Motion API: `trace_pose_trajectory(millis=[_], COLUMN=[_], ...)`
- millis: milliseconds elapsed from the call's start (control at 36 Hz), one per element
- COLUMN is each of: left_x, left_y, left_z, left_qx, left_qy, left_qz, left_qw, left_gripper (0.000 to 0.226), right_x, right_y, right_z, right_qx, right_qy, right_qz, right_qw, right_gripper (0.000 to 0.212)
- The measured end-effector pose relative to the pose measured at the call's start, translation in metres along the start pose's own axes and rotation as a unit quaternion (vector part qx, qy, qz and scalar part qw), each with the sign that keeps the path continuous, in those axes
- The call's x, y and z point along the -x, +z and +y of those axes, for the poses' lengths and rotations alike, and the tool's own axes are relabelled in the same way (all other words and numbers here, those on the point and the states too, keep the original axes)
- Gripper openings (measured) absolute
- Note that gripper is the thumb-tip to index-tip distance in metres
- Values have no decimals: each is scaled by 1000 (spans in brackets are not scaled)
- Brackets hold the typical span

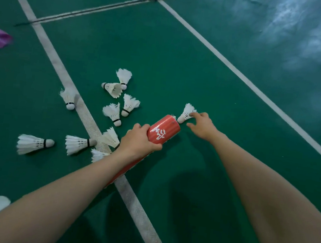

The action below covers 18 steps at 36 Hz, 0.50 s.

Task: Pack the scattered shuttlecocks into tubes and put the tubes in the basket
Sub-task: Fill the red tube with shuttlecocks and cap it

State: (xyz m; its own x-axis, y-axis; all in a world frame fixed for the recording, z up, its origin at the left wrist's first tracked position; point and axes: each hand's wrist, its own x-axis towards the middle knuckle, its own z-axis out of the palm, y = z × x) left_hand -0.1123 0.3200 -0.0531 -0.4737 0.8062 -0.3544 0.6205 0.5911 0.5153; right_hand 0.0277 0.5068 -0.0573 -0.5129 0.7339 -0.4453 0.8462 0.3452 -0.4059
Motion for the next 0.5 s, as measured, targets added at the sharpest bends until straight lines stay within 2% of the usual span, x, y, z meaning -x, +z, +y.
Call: trace_pose_trajectory(millis=[83,194,278,500], left_x=[-6,-9,-9,-4], left_y=[7,14,20,31], left_z=[0,2,1,13], left_qx=[8,21,16,3], left_qy=[-14,-32,-39,-29], left_qz=[-1,-10,-14,-38], left_qw=[1000,999,999,999], left_gripper=[55,55,53,51], right_x=[-22,-43,-50,-19], right_y=[2,12,23,31], right_z=[-3,-9,-2,20], right_qx=[-45,-37,-79,-140], right_qy=[-6,-7,16,39], right_qz=[35,18,21,148], right_qw=[998,999,996,978], right_gripper=[53,53,50,28])
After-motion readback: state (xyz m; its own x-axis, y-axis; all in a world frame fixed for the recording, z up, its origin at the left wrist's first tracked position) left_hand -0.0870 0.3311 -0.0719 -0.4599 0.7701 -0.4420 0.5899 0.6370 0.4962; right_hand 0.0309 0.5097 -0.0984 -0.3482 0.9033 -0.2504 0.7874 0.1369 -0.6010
